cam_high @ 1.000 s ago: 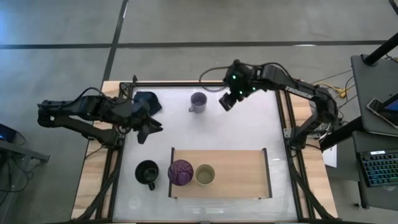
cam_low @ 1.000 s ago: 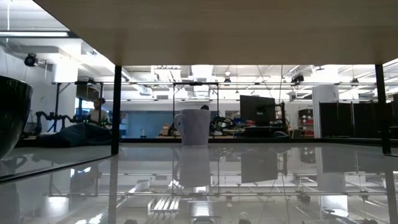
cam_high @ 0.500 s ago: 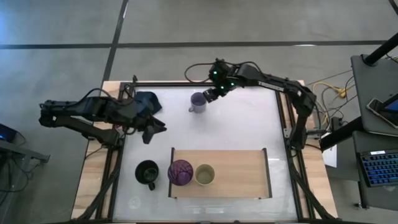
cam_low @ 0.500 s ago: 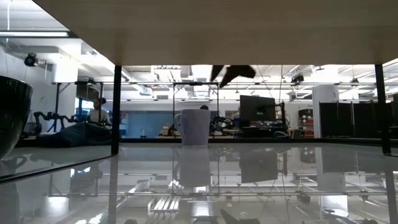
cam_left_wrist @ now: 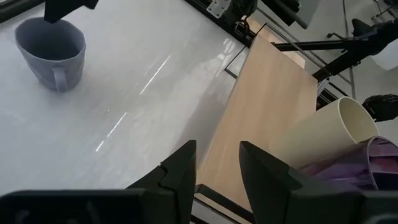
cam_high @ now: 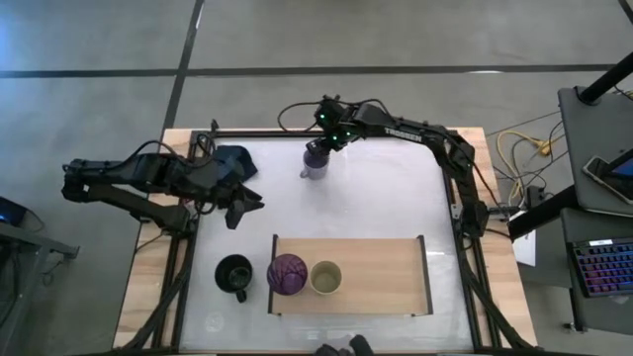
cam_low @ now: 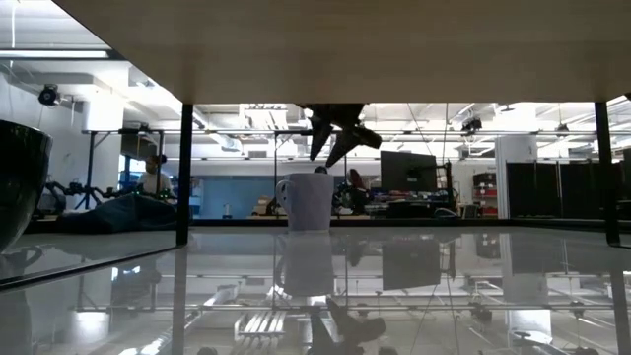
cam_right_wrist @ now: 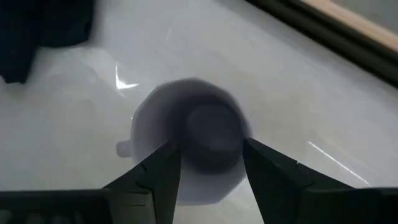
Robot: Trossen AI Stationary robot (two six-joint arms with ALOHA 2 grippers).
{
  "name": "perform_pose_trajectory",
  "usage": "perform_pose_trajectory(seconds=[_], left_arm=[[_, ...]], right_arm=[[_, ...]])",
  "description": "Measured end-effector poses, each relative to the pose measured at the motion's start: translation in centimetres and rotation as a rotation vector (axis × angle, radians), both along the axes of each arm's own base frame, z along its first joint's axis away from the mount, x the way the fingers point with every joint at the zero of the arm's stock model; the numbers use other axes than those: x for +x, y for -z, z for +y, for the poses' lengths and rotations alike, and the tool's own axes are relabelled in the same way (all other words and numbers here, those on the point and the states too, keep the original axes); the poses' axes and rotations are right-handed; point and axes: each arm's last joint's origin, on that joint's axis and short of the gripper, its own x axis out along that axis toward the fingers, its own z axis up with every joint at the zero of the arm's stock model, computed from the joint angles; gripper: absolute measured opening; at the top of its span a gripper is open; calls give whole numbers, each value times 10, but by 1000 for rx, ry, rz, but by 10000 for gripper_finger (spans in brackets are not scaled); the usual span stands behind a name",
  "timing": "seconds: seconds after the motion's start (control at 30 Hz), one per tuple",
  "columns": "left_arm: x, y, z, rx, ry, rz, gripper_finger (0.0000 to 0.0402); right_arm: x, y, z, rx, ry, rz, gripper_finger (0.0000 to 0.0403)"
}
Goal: Stack small to large cups/mugs on shelf
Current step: Put the gray mug on the shelf
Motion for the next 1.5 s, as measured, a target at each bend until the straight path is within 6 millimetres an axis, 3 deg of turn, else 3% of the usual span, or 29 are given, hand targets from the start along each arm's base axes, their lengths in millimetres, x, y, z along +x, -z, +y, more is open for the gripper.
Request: perform_pose_trajectory(seconds=[0.17, 0.3, 0.47, 0.6, 0.8, 0.97, 1.2, 1.5], left_arm=[[-5, 4, 5, 80, -43, 56, 107], [-9, 8, 24, 147, -135, 123, 107], [-2, 5, 62, 184, -130, 75, 102], [10, 10, 106, 128, -19, 3, 81], [24, 44, 176, 7, 17, 20, 54], [34, 78, 212, -30, 58, 82, 52], [63, 115, 246, -89, 114, 12, 51], [80, 143, 260, 4, -4, 142, 59]], right_arm=[[-10, -14, 2, -44, 54, 115, 167], [-20, -20, 5, -21, 83, 206, 167], [-23, -14, 7, 20, 84, 249, 167], [-23, -8, 11, 74, 95, 247, 167], [-24, -6, 20, 109, 87, 254, 167], [-36, -28, 30, 55, 91, 229, 167], [-69, -76, 46, -6, 172, 102, 167], [-99, -83, 58, -17, 295, 61, 167]])
